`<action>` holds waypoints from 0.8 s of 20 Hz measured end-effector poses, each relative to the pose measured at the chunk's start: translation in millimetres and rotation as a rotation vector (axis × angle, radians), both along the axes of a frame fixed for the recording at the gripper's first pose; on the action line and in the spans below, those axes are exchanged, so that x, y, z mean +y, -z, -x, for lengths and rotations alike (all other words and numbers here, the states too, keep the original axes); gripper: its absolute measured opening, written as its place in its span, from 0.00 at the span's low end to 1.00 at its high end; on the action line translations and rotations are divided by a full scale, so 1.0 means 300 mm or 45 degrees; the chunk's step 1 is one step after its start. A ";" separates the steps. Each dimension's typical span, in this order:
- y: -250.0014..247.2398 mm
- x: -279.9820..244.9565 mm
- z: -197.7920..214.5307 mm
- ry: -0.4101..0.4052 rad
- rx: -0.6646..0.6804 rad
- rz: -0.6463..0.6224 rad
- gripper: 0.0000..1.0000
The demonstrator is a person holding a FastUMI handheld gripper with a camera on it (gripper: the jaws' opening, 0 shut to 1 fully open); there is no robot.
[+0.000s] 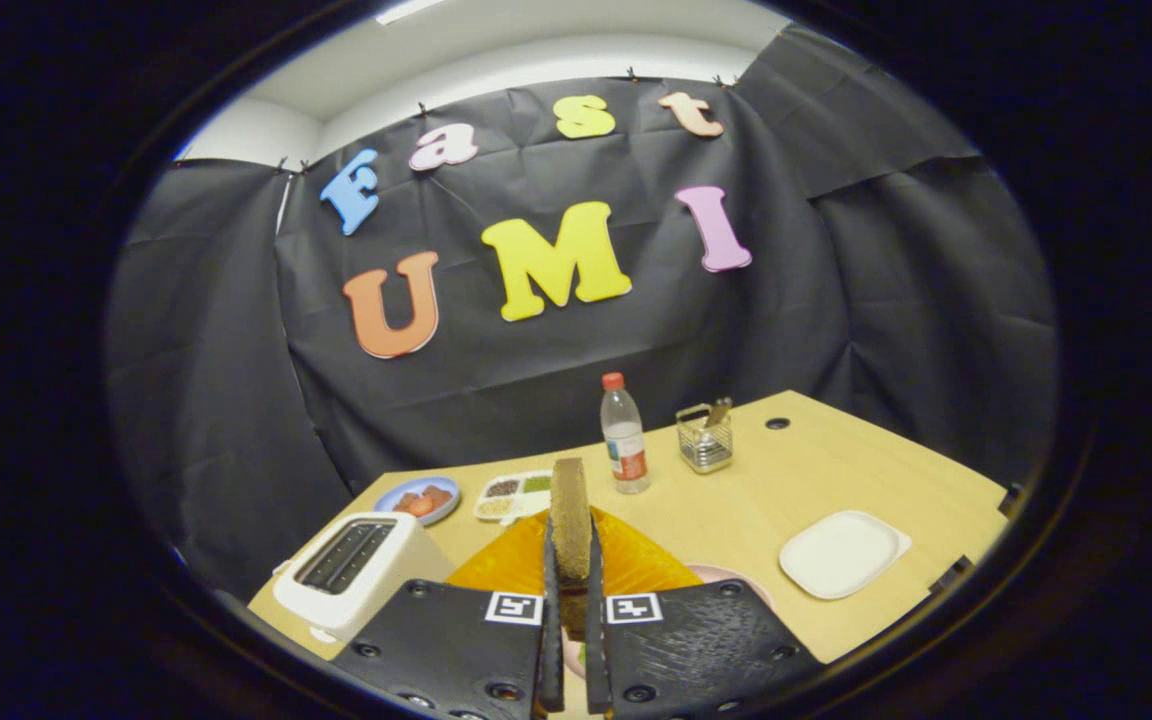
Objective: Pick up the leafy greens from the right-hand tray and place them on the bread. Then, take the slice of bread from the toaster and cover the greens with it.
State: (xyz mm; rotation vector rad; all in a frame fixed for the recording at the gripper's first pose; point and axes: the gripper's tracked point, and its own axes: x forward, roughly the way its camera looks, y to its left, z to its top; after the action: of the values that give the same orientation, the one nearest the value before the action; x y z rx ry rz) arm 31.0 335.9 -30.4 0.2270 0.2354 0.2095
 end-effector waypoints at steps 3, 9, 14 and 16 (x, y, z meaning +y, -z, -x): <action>0.103 0.004 -0.011 -0.019 0.057 0.007 0.08; 0.198 0.059 0.003 -0.047 0.097 0.014 0.08; 0.254 0.042 0.010 -0.047 0.124 0.069 0.10; 0.262 0.008 0.010 -0.033 0.122 0.092 0.14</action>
State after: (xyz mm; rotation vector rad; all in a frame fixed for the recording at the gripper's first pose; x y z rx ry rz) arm 28.0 338.2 -109.1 0.1628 0.3402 0.2159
